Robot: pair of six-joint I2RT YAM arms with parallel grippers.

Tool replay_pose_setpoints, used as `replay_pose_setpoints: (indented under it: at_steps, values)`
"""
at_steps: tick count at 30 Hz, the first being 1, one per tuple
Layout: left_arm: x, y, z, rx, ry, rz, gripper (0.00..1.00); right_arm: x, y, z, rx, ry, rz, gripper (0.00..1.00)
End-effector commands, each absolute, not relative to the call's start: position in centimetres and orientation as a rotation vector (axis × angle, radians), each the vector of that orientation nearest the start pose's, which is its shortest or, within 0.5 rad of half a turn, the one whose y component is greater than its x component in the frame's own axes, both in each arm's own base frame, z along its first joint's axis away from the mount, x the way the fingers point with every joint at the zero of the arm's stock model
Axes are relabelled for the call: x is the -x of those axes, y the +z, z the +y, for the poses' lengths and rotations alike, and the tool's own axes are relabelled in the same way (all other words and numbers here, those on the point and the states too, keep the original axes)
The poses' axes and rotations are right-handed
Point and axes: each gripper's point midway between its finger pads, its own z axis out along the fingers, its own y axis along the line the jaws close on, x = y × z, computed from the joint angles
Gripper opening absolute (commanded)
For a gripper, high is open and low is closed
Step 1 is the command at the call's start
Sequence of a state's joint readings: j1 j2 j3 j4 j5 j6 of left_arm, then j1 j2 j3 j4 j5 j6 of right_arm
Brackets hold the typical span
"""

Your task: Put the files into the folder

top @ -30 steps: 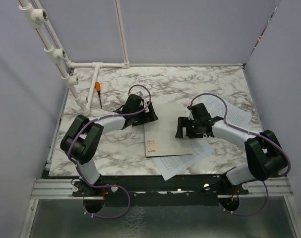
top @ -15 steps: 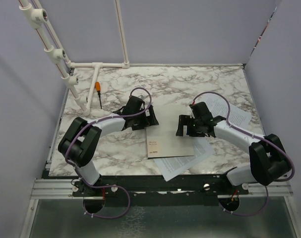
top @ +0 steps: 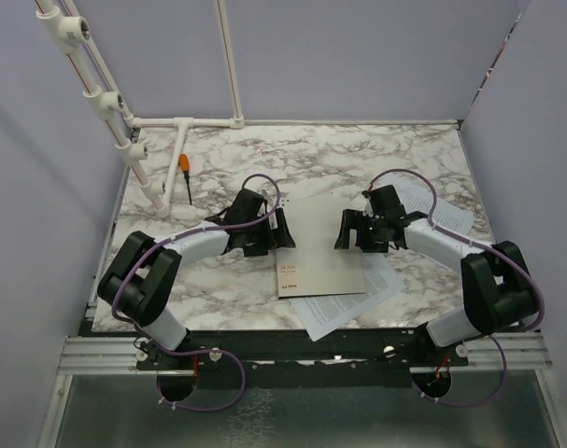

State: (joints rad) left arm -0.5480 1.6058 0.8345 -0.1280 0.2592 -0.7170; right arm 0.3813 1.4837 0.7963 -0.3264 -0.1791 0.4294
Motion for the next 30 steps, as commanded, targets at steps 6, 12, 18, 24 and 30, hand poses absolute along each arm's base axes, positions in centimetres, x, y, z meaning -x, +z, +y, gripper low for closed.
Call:
replay_pose_setpoints:
  at_steps: [6, 12, 18, 24, 30]
  values:
    - [-21.6, 0.8, -24.7, 0.087, -0.78, 2.874, 0.99, -27.8, 3.3, 17.5, 0.021, 0.658, 2.649, 0.94]
    - [-21.5, 0.7, -25.1, 0.075, -0.778, 2.876, 0.99, -27.1, 2.7, 17.3, 0.004, 0.681, 2.653, 0.94]
    - [-21.2, 0.2, -24.9, 0.074, -0.75, 2.885, 0.99, -26.8, 2.0, 16.4, -0.031, 0.633, 2.669, 0.94]
    - [-21.2, 0.0, -24.7, 0.078, -0.736, 2.885, 0.99, -26.9, 1.4, 14.5, -0.073, 0.492, 2.677, 0.94]
    - [-21.4, 0.1, -24.9, 0.077, -0.74, 2.884, 0.99, -26.7, 1.2, 14.4, -0.095, 0.486, 2.68, 0.94]
